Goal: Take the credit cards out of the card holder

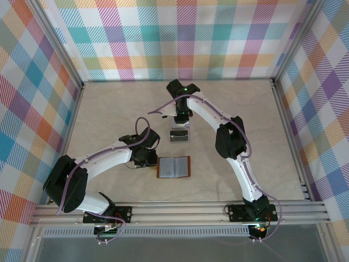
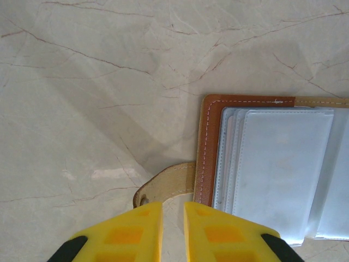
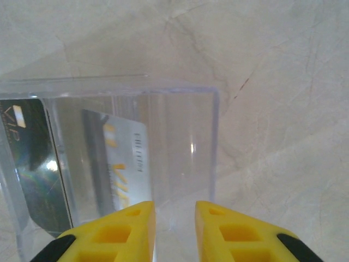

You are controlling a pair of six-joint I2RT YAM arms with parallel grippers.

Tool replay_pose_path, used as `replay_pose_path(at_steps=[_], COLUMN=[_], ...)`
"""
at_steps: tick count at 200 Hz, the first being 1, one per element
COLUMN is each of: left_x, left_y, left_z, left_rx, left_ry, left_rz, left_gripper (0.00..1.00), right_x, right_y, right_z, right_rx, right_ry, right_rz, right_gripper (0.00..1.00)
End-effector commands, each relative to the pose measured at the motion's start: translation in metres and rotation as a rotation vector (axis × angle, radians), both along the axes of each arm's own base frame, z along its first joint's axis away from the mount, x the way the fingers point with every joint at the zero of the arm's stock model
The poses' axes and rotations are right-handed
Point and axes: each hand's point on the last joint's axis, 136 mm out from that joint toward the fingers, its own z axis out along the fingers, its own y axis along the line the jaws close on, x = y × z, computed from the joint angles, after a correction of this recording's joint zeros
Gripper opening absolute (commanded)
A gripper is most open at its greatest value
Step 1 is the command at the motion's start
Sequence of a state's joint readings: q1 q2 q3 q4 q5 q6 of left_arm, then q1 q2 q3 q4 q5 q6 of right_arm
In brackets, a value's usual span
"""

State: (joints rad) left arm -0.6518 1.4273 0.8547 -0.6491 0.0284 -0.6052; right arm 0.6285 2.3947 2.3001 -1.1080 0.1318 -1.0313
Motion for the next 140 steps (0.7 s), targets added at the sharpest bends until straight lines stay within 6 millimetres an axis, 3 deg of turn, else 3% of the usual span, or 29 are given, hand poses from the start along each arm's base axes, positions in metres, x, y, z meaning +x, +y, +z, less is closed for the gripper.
replay_pose_path(at_steps=[1, 51, 84, 109, 140], left_x=[0.000, 0.001, 0.001, 0.002, 0.004], left_y=[0.001, 0.000, 0.000, -0.001, -0.002], left_z=[0.001, 0.000, 0.000, 0.000, 0.001], left_rx=[-0.003, -0.004, -0.002, -0.004, -0.007], left_ry=[0.001, 0.006, 0.005, 0.002, -0.002], left_rz=[0.002, -0.001, -0.005, -0.005, -0.005], left_gripper=[0.18, 0.18, 0.18, 0.18, 0.18], right_x=[0.011, 0.005, -0.003, -0.006, -0.004], right_y=[0.005, 0.002, 0.002, 0.001, 0.004], right_z=[0.032, 0.009, 0.006, 0.011, 0.034], right_rx=[0.064, 0.042, 0.049, 0.059, 0.127], right_ry=[-0.076, -0.031, 0.006, 0.006, -0.038], right_rz=[-0.018, -0.017, -0.024, -0.035, -0.085], right_gripper=[0.29, 0.31, 0.32, 0.32, 0.32])
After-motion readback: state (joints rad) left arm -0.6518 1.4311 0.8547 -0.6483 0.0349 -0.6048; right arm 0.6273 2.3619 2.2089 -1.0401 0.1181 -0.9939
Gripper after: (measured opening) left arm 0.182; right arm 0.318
